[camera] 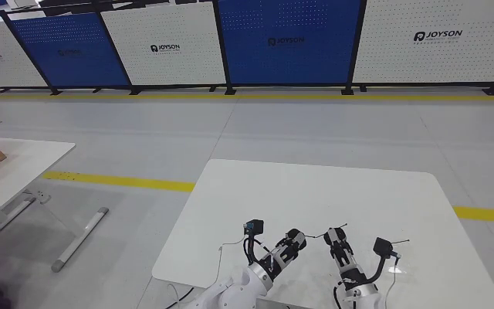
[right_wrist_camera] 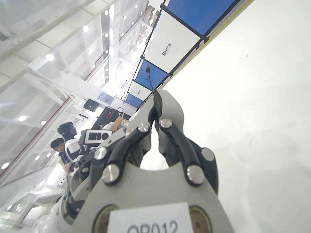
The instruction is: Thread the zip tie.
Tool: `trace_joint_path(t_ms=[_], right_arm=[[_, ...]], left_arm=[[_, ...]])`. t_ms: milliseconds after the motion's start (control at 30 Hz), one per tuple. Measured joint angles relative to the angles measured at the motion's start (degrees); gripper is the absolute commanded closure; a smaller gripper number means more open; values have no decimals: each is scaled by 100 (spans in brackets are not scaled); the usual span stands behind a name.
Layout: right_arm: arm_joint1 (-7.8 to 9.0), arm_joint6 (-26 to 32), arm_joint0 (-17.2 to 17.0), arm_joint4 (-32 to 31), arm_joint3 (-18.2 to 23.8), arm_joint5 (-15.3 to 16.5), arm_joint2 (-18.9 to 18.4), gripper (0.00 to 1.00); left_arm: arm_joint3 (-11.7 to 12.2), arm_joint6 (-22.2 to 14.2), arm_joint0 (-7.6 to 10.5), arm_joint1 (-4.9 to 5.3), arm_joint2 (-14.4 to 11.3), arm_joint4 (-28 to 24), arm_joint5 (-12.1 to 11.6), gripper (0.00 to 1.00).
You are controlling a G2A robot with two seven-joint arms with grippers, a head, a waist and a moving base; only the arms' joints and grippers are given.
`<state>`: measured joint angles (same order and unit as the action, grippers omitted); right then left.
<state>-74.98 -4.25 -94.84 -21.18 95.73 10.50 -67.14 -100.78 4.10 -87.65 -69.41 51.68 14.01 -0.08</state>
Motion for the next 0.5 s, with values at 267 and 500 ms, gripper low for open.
trace_joint_path(t_ms=[267, 500], right_arm=[[-14, 18, 28, 29, -40, 31, 4, 100], [-19, 44, 9, 36, -34, 63, -8, 100]], left_arm=[[0, 0, 0, 0, 0, 0, 0, 100], [0, 0, 0, 0, 0, 0, 0, 100]])
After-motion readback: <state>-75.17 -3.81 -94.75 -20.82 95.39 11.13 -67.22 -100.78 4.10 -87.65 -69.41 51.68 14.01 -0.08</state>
